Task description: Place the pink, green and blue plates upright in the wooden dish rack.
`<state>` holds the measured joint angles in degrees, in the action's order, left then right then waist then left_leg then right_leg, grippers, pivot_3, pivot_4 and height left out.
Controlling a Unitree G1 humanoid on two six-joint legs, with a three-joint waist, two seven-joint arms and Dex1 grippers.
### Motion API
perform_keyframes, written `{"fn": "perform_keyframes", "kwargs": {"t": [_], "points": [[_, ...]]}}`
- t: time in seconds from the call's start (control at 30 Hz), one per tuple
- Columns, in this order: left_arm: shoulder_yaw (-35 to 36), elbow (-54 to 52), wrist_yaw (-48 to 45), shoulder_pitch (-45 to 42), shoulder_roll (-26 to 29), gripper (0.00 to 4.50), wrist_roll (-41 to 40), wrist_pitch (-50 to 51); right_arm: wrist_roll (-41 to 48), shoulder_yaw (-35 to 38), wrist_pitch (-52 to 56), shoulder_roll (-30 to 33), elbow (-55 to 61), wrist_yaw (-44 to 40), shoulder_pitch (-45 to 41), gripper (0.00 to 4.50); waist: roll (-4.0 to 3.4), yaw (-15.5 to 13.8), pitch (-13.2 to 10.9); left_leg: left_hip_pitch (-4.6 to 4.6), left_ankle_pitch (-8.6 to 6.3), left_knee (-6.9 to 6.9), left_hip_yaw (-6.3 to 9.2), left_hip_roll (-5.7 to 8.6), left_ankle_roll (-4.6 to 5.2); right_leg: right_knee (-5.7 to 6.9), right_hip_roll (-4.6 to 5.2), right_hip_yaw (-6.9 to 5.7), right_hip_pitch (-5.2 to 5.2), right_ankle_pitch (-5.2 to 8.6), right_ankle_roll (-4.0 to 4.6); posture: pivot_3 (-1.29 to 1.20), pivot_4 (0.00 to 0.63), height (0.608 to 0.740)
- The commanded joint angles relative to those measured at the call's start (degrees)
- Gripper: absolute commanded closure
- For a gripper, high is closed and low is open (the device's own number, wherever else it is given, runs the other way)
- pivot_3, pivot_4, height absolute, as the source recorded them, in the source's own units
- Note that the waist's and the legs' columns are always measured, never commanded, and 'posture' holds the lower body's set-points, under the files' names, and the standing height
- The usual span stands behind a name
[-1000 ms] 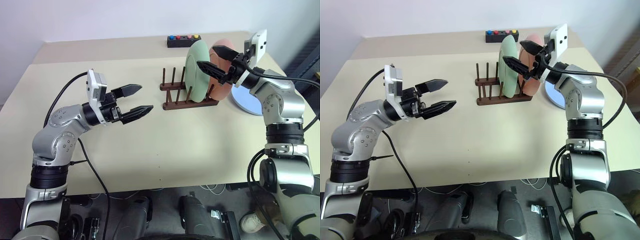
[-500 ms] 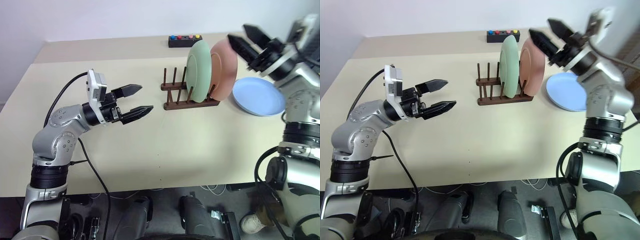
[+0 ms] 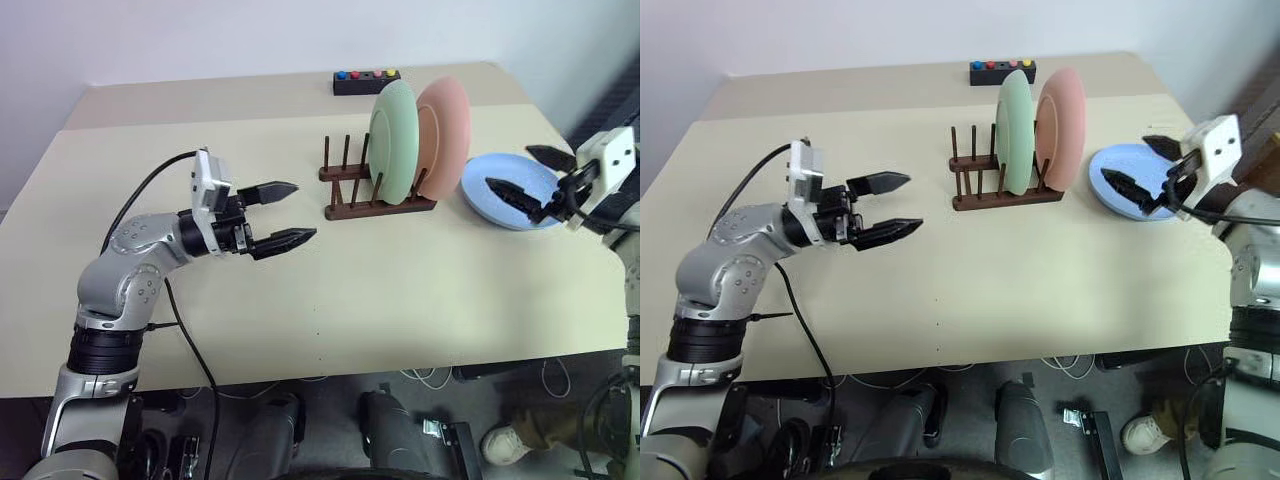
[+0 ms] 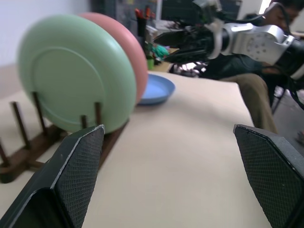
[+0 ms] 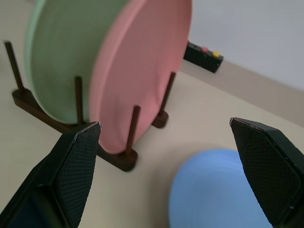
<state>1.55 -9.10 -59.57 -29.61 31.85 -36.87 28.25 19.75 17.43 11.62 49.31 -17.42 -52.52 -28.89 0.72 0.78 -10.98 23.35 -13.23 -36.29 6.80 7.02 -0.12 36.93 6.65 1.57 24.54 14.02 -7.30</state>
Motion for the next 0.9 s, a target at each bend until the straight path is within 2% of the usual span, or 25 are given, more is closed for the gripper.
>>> {"fn": "perform_keyframes", "kwargs": {"t": [0.03,0.2,0.4,0.5,0.73,0.83,0.9], "points": [[-0.42,-1.63,0.04,-1.18,-0.23,0.00,-0.48,0.63,-2.49,-0.08,-2.47,2.82,-1.09,-0.25,-0.19,0.04,0.01,-0.06,0.00,0.00,0.00,0.00,0.00,0.00,0.00,-0.01,0.00,0.00,0.00,0.00,0.00,0.00,0.150,0.740],[-5.26,-1.91,1.93,-1.28,-1.09,0.00,3.61,1.55,-9.14,-6.97,-4.67,1.97,-8.35,-0.03,0.35,0.04,0.05,-0.04,0.03,-0.01,-0.01,-0.01,0.00,0.00,0.01,-0.04,-0.01,-0.01,-0.04,0.00,0.00,0.00,0.150,0.740],[-10.56,-4.17,9.25,-1.65,-4.21,0.00,10.27,2.33,-11.55,-10.01,-6.19,-0.07,-15.95,0.95,-4.02,0.04,0.03,0.15,0.02,-0.02,0.00,0.00,-0.01,0.00,0.00,-0.02,-0.01,0.01,-0.03,0.00,0.00,0.00,0.150,0.740],[-11.93,-6.01,11.50,-1.53,-4.97,0.00,10.39,5.88,-12.77,-10.66,-6.95,-0.63,-20.53,1.39,-6.41,0.04,0.03,0.00,0.02,-0.02,0.00,0.00,-0.01,0.00,0.00,-0.02,-0.02,0.01,-0.04,0.00,0.00,0.00,0.150,0.740],[-12.10,-7.58,14.79,-1.38,-8.79,0.00,10.50,6.45,-15.22,-12.46,-7.52,-1.56,-28.92,2.19,-10.54,0.04,0.03,-0.09,0.02,-0.02,0.00,-0.02,-0.01,0.01,-0.01,-0.05,-0.01,0.00,-0.07,0.00,0.00,0.00,0.150,0.740],[-12.39,-7.42,15.41,-1.61,-10.37,0.00,10.62,6.49,-14.78,-12.74,-5.58,-2.19,-30.12,0.55,-11.19,0.90,0.03,-0.06,0.02,-0.02,0.01,-0.02,-0.02,0.01,-0.02,-0.05,-0.02,0.00,-0.07,0.00,0.00,0.00,0.150,0.740],[-12.33,-7.21,15.31,-1.80,-10.78,0.00,10.62,6.65,-15.24,-12.87,-5.82,-2.31,-30.43,0.90,-11.40,1.88,0.03,0.08,0.03,-0.02,0.04,-0.02,-0.02,0.01,-0.07,-0.04,-0.02,0.00,-0.07,0.00,0.00,0.00,0.150,0.740]]}}
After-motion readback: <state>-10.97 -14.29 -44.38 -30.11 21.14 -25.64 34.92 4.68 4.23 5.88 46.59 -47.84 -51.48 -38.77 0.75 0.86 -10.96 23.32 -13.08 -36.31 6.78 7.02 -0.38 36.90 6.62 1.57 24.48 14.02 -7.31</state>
